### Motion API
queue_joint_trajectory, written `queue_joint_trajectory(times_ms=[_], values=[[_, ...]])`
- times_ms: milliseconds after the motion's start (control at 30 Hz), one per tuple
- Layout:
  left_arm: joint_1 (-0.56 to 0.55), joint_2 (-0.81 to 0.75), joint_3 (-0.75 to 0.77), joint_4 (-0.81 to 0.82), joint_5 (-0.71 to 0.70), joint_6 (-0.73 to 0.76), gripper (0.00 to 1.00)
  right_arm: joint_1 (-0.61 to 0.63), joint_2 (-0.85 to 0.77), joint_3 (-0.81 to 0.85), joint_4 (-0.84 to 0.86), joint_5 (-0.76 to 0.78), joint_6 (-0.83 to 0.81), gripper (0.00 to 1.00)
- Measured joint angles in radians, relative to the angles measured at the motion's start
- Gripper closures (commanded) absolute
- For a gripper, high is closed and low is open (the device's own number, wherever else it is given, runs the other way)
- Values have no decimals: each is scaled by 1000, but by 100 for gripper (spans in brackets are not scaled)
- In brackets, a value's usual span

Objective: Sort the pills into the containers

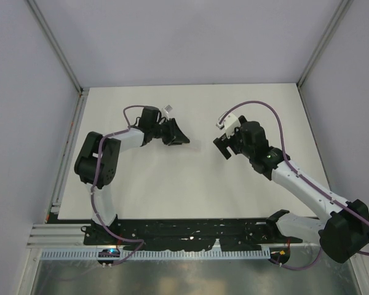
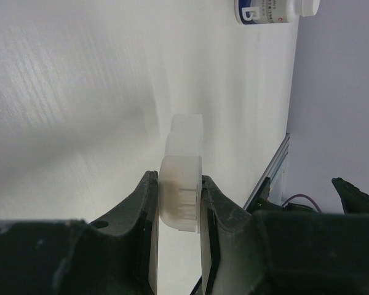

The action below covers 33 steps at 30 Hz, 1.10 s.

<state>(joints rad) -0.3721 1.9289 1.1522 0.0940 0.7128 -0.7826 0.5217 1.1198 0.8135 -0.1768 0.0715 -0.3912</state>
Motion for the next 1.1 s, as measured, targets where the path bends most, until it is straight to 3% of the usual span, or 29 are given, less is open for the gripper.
queue_joint_trajectory(times_ms=[767, 967, 1100], values=[[-50, 42, 20, -87, -43, 32, 81, 1, 9, 0, -3, 0, -14, 5], [-53, 53, 26, -88, -52, 28, 78, 1, 10, 0, -3, -4, -19, 5], [-55, 55, 31, -88, -56, 27, 71, 1, 14, 0, -4, -5, -21, 5]])
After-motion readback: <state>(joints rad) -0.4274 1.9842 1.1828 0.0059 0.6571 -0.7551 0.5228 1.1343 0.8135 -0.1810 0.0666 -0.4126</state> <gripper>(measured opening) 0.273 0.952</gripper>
